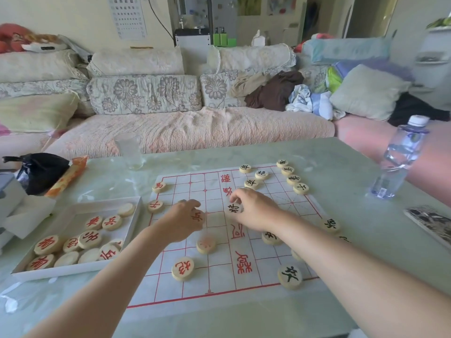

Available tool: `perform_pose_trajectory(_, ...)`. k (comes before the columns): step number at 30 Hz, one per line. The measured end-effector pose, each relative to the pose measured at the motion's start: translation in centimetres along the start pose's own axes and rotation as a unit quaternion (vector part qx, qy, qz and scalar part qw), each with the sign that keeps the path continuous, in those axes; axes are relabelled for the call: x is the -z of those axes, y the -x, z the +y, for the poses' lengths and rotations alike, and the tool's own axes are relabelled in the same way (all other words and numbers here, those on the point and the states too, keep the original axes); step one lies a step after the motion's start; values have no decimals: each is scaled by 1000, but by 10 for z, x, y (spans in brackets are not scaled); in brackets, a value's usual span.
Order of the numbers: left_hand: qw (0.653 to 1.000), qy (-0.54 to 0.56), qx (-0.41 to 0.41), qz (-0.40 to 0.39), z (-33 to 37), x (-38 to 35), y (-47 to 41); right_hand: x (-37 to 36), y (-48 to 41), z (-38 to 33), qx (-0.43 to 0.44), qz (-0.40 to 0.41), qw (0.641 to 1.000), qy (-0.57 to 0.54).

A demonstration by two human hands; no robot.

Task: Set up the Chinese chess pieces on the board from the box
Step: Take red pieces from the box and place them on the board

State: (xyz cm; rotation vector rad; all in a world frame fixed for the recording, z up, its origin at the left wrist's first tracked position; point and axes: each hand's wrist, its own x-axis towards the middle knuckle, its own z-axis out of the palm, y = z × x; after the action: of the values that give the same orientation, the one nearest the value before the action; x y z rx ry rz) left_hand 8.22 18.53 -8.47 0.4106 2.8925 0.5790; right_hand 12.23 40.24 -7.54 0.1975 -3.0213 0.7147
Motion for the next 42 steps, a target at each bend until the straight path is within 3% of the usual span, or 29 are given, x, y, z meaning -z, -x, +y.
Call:
perform_pose_trajectory(9,989,123,-41,68,61,-14,-17,48,30,95,-139,99,985,9)
perform_pose_trajectory(15,986,145,-62,63,106,-34,-33,62,42,146,-215,130,968,17)
perform_pose_trajectory(29,982,179,-64,22,123,-50,-33,54,28,144,-185,123,969,104)
perform_pose_trajectory(33,974,216,-68,26,122,-48,-26,46,25,102,-111,83,987,-83)
perform_pose_trajectory(36,963,256,-73,31,121,-44,-19,35,23,69,-97,23,965,-241)
perform_pose_trajectory(42,932,360,-27,42,98,-30,-3,23,18,41,-99,40,938,-331)
